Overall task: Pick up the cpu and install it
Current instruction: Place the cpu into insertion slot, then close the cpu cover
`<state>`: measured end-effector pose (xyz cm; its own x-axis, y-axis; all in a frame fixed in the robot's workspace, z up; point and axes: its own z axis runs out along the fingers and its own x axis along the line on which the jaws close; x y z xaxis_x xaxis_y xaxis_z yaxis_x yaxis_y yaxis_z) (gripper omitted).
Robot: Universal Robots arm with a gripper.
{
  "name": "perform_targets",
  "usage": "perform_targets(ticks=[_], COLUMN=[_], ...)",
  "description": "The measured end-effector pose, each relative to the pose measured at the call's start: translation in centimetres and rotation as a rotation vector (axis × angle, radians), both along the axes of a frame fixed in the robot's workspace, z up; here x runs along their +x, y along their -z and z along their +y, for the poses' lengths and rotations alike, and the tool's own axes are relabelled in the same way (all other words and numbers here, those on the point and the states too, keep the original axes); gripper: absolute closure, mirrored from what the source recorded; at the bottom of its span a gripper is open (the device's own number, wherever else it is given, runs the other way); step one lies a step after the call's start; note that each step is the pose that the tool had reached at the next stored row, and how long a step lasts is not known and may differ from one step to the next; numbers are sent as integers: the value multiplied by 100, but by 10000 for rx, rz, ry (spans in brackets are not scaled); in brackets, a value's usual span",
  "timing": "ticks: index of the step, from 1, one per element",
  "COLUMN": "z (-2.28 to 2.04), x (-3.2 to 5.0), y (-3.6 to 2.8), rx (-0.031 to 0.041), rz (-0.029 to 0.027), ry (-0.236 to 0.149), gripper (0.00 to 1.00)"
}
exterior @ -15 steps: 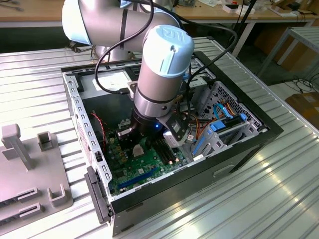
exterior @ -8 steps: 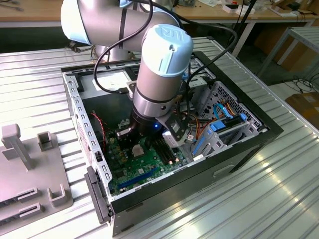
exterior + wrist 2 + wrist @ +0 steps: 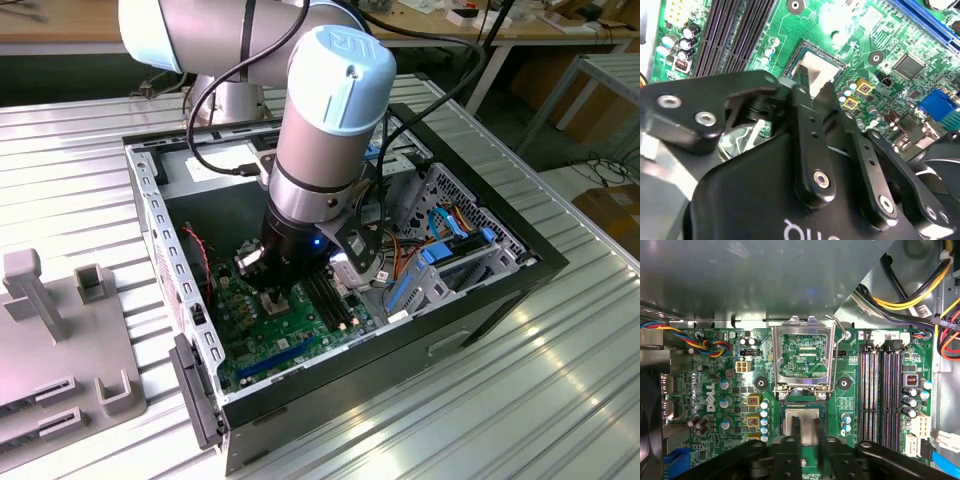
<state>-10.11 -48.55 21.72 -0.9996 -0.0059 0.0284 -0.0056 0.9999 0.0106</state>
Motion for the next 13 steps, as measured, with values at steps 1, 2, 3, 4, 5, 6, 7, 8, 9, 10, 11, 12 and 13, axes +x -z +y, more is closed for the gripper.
perform_targets(ticks=[1,2,3,4,5,6,7,8,9,10,11,12,13], z=[0,0,0,0,0,0,0,0,0,0,0,0,0], x=[0,0,0,0,0,0,0,1,1,2,2,2,2], y=[-2,-3,-3,-3,-3,-4,-6,-6,-6,-6,-6,-6,-6], rx=[0,0,0,0,0,0,0,0,0,0,0,0,0], rz=[1,0,0,0,0,0,0,1,1,0,0,0,0], ry=[0,0,0,0,0,0,0,0,0,0,0,0,0], gripper=[89,89,89,89,89,89,89,89,89,89,89,89,89])
